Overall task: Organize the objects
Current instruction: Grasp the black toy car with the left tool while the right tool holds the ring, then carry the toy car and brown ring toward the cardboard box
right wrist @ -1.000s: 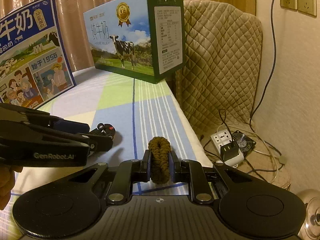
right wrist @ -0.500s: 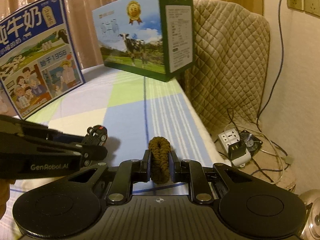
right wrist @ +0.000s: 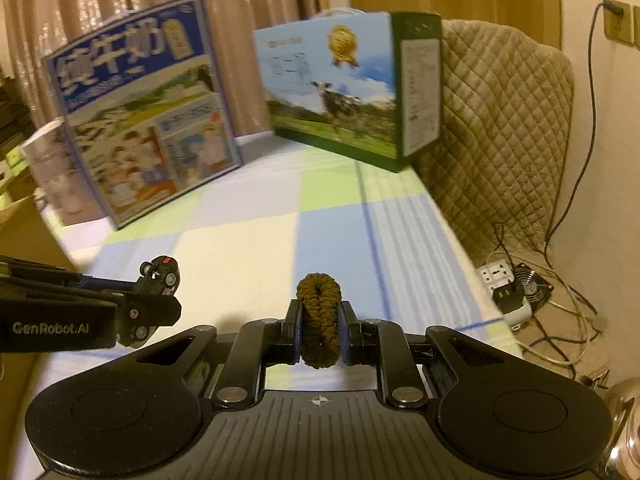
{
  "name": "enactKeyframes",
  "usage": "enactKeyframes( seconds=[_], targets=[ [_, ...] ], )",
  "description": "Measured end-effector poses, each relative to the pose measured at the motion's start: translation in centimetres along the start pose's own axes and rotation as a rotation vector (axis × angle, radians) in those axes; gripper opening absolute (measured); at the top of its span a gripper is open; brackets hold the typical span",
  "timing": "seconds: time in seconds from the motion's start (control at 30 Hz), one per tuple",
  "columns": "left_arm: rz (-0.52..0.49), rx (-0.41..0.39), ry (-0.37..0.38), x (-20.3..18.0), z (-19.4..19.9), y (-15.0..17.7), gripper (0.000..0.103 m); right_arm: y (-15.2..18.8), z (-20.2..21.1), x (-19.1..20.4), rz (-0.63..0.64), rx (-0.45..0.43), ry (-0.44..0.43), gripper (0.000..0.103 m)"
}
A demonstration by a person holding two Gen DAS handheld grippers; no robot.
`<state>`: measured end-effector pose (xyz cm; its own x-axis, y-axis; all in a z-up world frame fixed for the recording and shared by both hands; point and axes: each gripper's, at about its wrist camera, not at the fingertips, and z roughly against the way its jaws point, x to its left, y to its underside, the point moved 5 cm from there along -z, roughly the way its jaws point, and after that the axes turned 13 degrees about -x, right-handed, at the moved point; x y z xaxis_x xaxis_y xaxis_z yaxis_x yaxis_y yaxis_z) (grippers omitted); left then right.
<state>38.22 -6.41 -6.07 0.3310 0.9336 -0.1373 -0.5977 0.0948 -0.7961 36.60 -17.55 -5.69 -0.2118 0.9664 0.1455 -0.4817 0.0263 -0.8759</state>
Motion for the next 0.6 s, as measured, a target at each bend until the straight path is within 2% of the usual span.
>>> enactKeyframes(
  seconds=[0.27, 0.6],
  targets=[
    [0.099, -0.025, -0.043, 1.0, 10.4, 3.0, 0.026, 1.9, 8.4, 4.5, 0.002, 0.016, -0.029, 0.014],
    [0.087, -0.050, -0.088, 0.4, 22.6, 6.5, 0.026, 4.7, 18.6, 10.7, 0.026, 0.055, -0.081, 0.015]
  ],
)
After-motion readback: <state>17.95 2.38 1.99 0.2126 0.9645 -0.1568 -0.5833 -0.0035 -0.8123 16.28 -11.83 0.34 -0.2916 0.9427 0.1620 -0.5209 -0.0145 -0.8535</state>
